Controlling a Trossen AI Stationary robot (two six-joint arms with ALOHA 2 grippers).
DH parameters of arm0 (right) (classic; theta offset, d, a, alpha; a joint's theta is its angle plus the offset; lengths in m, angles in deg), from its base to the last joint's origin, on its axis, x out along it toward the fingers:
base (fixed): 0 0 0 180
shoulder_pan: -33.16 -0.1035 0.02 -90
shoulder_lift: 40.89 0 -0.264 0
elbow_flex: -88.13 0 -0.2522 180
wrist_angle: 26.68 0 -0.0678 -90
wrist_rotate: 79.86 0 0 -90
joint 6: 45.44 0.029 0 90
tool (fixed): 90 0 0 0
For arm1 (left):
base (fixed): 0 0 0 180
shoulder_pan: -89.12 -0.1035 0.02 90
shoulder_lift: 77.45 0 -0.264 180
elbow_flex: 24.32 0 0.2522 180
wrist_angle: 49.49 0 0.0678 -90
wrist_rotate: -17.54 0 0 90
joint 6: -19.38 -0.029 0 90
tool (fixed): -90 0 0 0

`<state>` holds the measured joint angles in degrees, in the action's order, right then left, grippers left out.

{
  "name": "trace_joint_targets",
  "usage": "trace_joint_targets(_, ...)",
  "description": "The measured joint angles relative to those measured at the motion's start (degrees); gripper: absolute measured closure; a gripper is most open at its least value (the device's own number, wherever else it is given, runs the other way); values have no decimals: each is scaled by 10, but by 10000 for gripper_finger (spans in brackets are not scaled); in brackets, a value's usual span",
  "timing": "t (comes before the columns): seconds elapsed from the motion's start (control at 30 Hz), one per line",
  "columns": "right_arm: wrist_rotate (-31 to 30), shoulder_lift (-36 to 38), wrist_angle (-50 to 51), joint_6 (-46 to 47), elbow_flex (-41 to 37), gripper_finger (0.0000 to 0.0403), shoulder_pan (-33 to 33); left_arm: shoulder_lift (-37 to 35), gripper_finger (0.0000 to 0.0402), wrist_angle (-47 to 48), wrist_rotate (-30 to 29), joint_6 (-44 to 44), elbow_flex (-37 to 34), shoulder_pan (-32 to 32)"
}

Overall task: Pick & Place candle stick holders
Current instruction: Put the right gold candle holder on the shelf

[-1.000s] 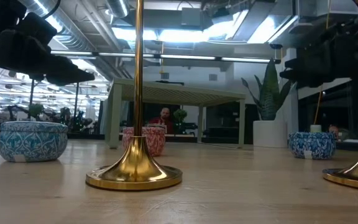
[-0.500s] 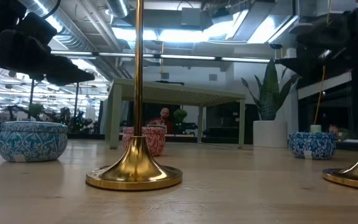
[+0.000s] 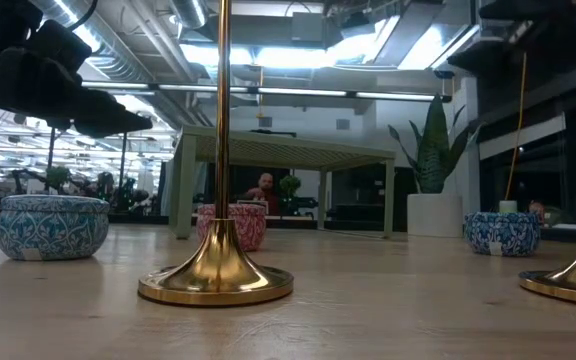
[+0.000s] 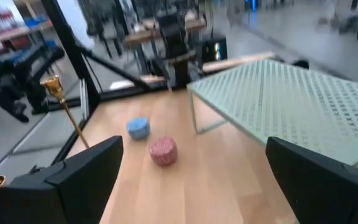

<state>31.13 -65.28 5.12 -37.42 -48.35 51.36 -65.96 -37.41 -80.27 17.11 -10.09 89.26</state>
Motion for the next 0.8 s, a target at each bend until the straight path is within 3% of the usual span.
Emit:
trace_joint_targets(0.4, 32, -120, 279, -43, 241, 4, 0, 0, 1, 0, 0, 0, 0, 0)
trace_joint_targets(0.6, 34, -127, 313, -24, 281, 4, 0, 0, 1, 0, 0, 0, 0, 0)
trace_joint_targets(0.8, 102, -121, 367, 36, 281, 4, 0, 0, 1, 0, 0, 0, 0, 0)
